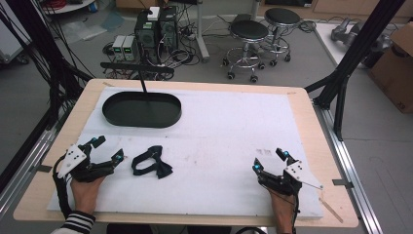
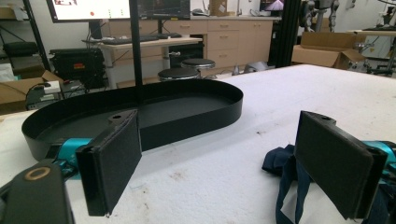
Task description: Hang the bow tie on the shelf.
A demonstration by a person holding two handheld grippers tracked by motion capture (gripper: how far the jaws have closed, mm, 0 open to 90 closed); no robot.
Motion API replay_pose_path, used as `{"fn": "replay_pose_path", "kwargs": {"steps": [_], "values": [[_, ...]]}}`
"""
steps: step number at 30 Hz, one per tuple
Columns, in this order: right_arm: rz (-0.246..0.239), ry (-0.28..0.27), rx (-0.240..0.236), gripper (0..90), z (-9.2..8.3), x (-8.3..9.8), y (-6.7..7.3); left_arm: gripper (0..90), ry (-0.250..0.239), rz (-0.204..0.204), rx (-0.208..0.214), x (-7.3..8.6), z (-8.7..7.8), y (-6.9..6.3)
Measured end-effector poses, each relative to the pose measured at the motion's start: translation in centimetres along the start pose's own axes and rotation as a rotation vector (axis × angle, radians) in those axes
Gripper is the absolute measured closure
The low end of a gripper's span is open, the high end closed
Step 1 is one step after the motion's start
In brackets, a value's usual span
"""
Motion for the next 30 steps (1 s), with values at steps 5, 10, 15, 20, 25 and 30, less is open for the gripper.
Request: {"fn": "replay_pose_path", "kwargs": {"steps": [5, 10, 15, 20, 25, 30], "values": [[-0.001, 0.000, 0.001, 11.3, 0.00, 0.00, -0.01, 15.3, 0.000, -0.003, -0.002, 0.01, 0.01, 0.01], [0.011, -0.005, -0.003, 11.3, -0.14, 0.02, 0.01, 15.4, 0.000, -0.002, -0.003, 0.00, 0.00, 0.04], [0.012, -0.015, -0.006, 11.3, -0.21, -0.01, -0.02, 15.4, 0.003, -0.003, -0.010, 0.01, 0.02, 0.08], [0.003, -0.009, -0.008, 11.3, -0.14, 0.00, 0.02, 15.5, 0.002, -0.009, -0.005, 0.00, 0.02, 0.09], [0.009, -0.008, -0.008, 11.4, -0.15, 0.00, 0.00, 15.8, 0.002, -0.018, -0.011, -0.01, 0.03, 0.17], [0.005, 0.001, -0.011, 11.4, -0.05, 0.02, 0.02, 15.7, 0.003, -0.022, -0.021, -0.02, 0.05, 0.25]]}}
Point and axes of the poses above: each handheld gripper's, and its own axes: z roughly forward along the jaws, x roughly out of its underside, y roughly to its left, the point moved 6 cm from there along z, roughly forward along the jaws, and after that the axes turned 5 degrees about -x, right-handed, at the moved point
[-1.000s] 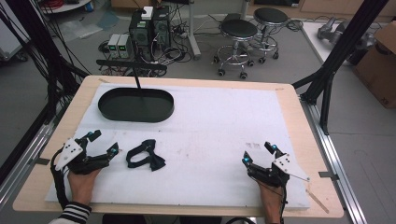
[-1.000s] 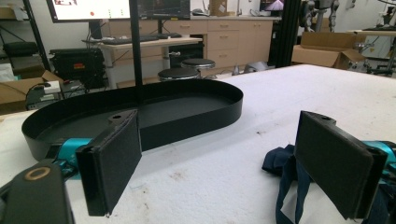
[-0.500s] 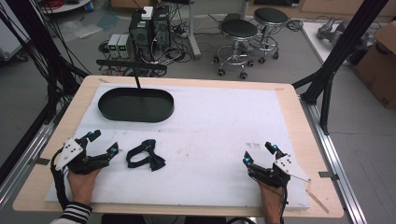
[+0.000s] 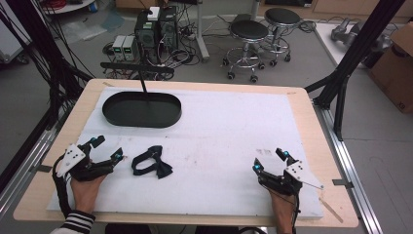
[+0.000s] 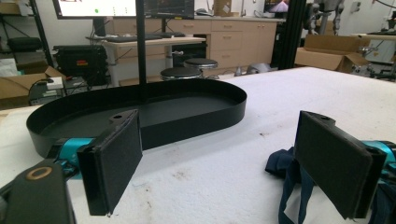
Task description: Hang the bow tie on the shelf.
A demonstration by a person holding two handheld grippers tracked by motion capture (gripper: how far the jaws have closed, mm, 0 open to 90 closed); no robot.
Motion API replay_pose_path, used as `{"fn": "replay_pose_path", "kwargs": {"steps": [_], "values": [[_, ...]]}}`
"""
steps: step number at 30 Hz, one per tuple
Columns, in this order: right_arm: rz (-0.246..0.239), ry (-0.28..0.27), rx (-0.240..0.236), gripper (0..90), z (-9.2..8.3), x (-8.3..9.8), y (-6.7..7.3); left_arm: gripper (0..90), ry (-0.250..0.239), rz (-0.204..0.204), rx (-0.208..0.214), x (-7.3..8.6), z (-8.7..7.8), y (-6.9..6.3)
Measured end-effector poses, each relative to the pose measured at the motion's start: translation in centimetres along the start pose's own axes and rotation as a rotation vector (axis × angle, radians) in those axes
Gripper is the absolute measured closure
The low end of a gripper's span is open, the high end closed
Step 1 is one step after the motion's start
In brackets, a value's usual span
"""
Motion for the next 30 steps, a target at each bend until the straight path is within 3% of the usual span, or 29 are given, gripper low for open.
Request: {"fn": "replay_pose_path", "kwargs": {"steps": [9, 11, 14, 18, 20, 21, 22, 24, 30], "values": [[0.006, 0.002, -0.002, 11.3, 0.0, 0.0, 0.0, 15.1, 0.036, -0.020, -0.001, -0.3, -0.2, 0.4], [0.006, 0.002, -0.002, 11.3, 0.0, 0.0, 0.0, 15.1, 0.032, -0.035, 0.021, -1.0, -0.3, 0.3], [0.007, 0.000, -0.002, 11.3, 0.0, 0.0, 0.0, 15.1, 0.057, -0.017, 0.055, -1.9, -0.1, -0.1], [0.004, 0.000, -0.003, 11.3, 0.0, 0.0, 0.0, 14.9, 0.131, 0.046, 0.124, -3.2, 0.5, -1.0], [0.004, 0.000, -0.004, 11.3, 0.0, 0.0, 0.0, 15.0, 0.148, 0.053, 0.137, -3.4, 0.7, -1.3], [0.005, -0.001, -0.003, 11.3, 0.0, 0.0, 0.0, 14.9, 0.185, 0.071, 0.168, -3.6, 1.0, -1.6], [0.005, -0.001, -0.003, 11.3, 0.0, 0.0, 0.0, 14.9, 0.185, 0.071, 0.168, -3.6, 1.0, -1.6], [0.012, 0.000, -0.004, 11.3, 0.0, 0.0, 0.0, 14.9, 0.241, 0.075, 0.219, -3.8, 1.6, -2.3], [0.002, -0.001, -0.004, 11.3, 0.0, 0.0, 0.0, 14.9, 0.315, 0.087, 0.269, -4.0, 2.6, -3.1]]}}
Point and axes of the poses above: each handheld gripper's, and its own axes: z roughly forward along the jaws, x roughly out of its underside, y roughly to its left, the point moved 6 cm from there along z, roughly forward along the jaws, and after that the axes turned 5 degrees about -x, right-handed, at the moved point
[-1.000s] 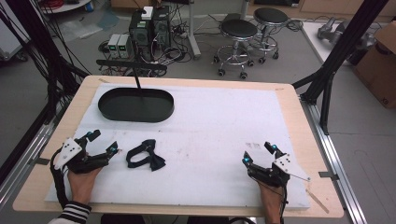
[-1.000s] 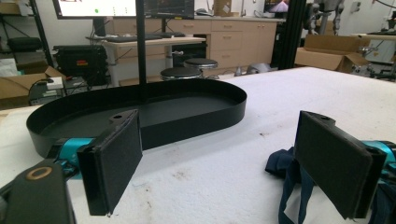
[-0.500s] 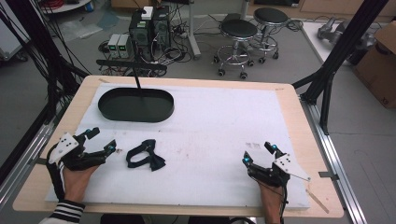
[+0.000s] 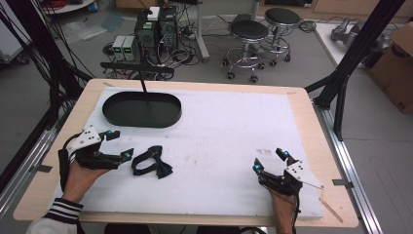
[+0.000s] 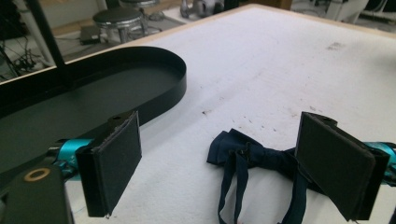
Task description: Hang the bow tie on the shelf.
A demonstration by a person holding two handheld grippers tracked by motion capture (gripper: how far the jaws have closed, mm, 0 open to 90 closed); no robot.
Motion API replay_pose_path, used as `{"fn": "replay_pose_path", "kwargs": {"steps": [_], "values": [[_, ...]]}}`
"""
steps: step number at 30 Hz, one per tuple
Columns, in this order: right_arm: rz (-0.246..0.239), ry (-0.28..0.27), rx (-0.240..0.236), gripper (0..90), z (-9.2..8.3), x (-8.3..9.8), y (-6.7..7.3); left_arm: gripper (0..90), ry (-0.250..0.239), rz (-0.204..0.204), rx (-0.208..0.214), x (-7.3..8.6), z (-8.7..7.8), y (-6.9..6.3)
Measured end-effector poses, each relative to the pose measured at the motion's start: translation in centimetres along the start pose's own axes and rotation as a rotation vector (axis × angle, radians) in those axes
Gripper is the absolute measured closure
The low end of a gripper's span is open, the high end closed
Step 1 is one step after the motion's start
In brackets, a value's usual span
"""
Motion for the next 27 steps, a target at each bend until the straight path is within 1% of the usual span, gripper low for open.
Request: {"fn": "replay_pose_path", "kwargs": {"steps": [3, 5, 8, 9, 10, 14, 15, 16, 17, 18, 19, 20, 21, 22, 23, 24, 25, 26, 27], "values": [[0.003, -0.003, 0.001, 11.3, 0.0, 0.0, 0.0, 15.1, 0.046, 0.012, 0.023, -0.4, 0.7, -0.2], [0.004, -0.004, 0.001, 11.3, 0.0, 0.0, 0.0, 15.5, 0.091, 0.035, 0.045, -0.7, 1.1, -0.2], [0.000, -0.007, 0.002, 11.3, 0.0, 0.0, -0.1, 15.7, 0.140, 0.054, 0.059, -0.9, 1.6, -0.4], [0.005, -0.004, 0.001, 11.3, 0.0, 0.0, 0.0, 15.7, 0.151, 0.053, 0.062, -0.9, 1.8, -0.5], [0.000, -0.007, 0.002, 11.3, 0.0, 0.0, -0.1, 16.3, 0.176, 0.067, 0.069, -0.9, 2.0, -0.6], [0.000, -0.007, 0.002, 11.3, 0.0, 0.0, -0.1, 17.2, 0.225, 0.080, 0.095, -0.7, 2.8, -0.9], [0.001, -0.007, 0.002, 11.3, 0.0, 0.0, -0.1, 20.6, 0.228, 0.092, 0.099, -0.7, 3.0, -0.8], [0.001, -0.007, 0.002, 11.3, 0.0, 0.0, -0.1, 23.8, 0.228, 0.092, 0.099, -0.7, 3.0, -0.8], [0.000, -0.008, 0.002, 11.3, 0.0, 0.0, -0.1, 24.6, 0.245, 0.082, 0.123, -0.6, 3.3, -0.8], [0.000, -0.008, 0.002, 11.3, 0.0, 0.0, -0.1, 24.4, 0.245, 0.082, 0.123, -0.6, 3.3, -0.8], [0.000, -0.008, 0.002, 11.3, 0.0, 0.0, -0.1, 24.4, 0.268, 0.083, 0.122, -0.6, 3.7, -0.8], [0.000, -0.008, 0.002, 11.3, 0.0, 0.0, -0.1, 24.4, 0.268, 0.083, 0.122, -0.6, 3.7, -0.8], [0.000, -0.008, 0.002, 11.3, 0.0, 0.0, -0.1, 24.5, 0.286, 0.083, 0.138, -0.6, 4.0, -0.8], [0.000, -0.008, 0.003, 11.3, 0.0, 0.0, -0.1, 24.8, 0.286, 0.083, 0.138, -0.6, 4.0, -0.8], [-0.001, -0.009, 0.004, 11.3, 0.0, 0.0, -0.1, 25.0, 0.294, 0.073, 0.148, -0.5, 4.2, -0.9], [-0.002, -0.010, 0.004, 11.3, 0.0, 0.0, -0.1, 25.0, 0.315, 0.077, 0.157, -0.3, 4.5, -1.0], [-0.002, -0.010, 0.004, 11.3, 0.0, 0.0, -0.1, 25.0, 0.340, 0.089, 0.157, -0.1, 4.7, -1.1], [0.004, -0.014, 0.004, 11.3, -0.1, 0.0, 0.0, 25.3, 0.365, 0.110, 0.159, 0.2, 5.0, -1.2], [0.007, -0.013, 0.006, 11.3, -0.1, 0.0, 0.0, 25.4, 0.385, 0.119, 0.173, 0.4, 5.4, -1.4]]}}
Point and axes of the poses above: each handheld gripper's, and its own axes: z roughly forward along the jaws, x roughly out of its underside, y roughly to its left, the point moved 6 cm from there along z, roughly forward along the jaws, and after that the axes turned 5 degrees about -x, right-handed, at the moved point
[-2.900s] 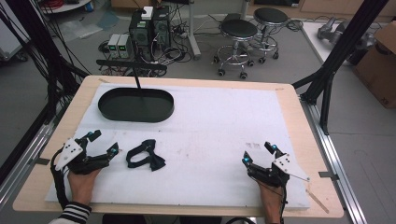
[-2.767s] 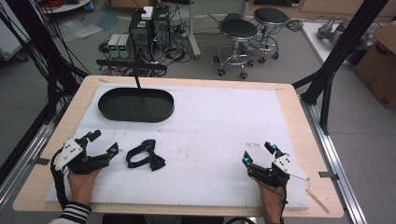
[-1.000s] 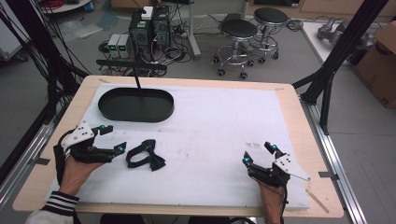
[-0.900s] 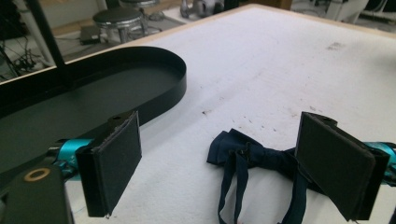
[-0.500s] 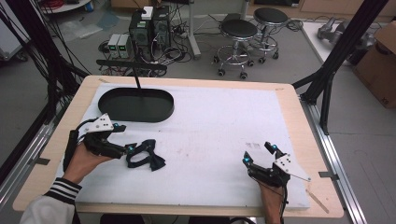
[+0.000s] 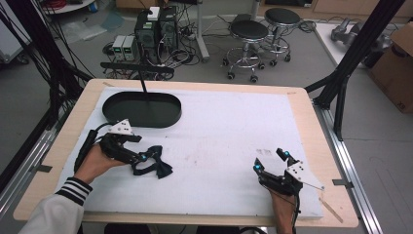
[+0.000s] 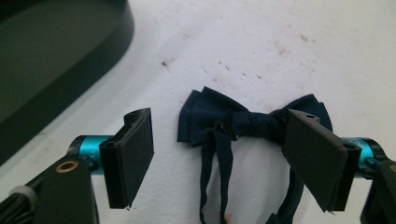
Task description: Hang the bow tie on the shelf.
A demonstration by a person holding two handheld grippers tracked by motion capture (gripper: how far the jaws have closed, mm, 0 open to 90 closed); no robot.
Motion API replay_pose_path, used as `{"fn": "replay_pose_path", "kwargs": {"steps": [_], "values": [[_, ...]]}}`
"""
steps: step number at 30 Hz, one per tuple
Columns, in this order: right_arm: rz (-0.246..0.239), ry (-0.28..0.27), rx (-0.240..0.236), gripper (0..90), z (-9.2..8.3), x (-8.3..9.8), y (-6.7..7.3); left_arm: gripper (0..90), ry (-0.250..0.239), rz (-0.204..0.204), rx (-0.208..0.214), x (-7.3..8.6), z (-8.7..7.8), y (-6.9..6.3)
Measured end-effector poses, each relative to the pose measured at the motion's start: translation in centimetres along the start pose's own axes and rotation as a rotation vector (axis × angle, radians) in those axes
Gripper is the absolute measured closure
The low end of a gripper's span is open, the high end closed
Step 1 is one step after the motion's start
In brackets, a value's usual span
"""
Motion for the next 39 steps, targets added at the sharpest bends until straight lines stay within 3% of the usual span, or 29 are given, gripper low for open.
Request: {"fn": "replay_pose_path", "kwargs": {"steps": [3, 8, 21, 31, 39], "values": [[0.000, 0.000, -0.001, 11.3, 0.0, 0.0, 0.0, 27.0, 0.014, 0.008, 0.009, 0.0, 0.4, -0.2], [-0.001, -0.002, 0.000, 11.3, 0.0, 0.0, 0.0, 32.9, 0.086, 0.017, 0.021, 0.4, 1.3, -0.4], [0.001, -0.011, 0.005, 11.3, -0.1, 0.0, -0.1, 44.8, 0.183, 0.007, 0.027, 0.8, 2.4, -0.4], [0.001, -0.011, 0.006, 11.3, -0.1, 0.0, -0.1, 55.9, 0.225, 0.024, 0.023, 1.1, 2.7, -0.4], [0.000, -0.011, 0.006, 11.3, -0.1, 0.0, -0.1, 66.3, 0.243, 0.035, -0.013, 1.1, 2.9, -0.5]]}}
Point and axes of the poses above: each handheld gripper's, and its own axes: z roughly forward along the jaws, x roughly out of its underside, y roughly to its left, the point moved 6 cm from there along z, roughly forward along the jaws, and after that the axes turned 5 degrees about -x, right-handed, at the moved point
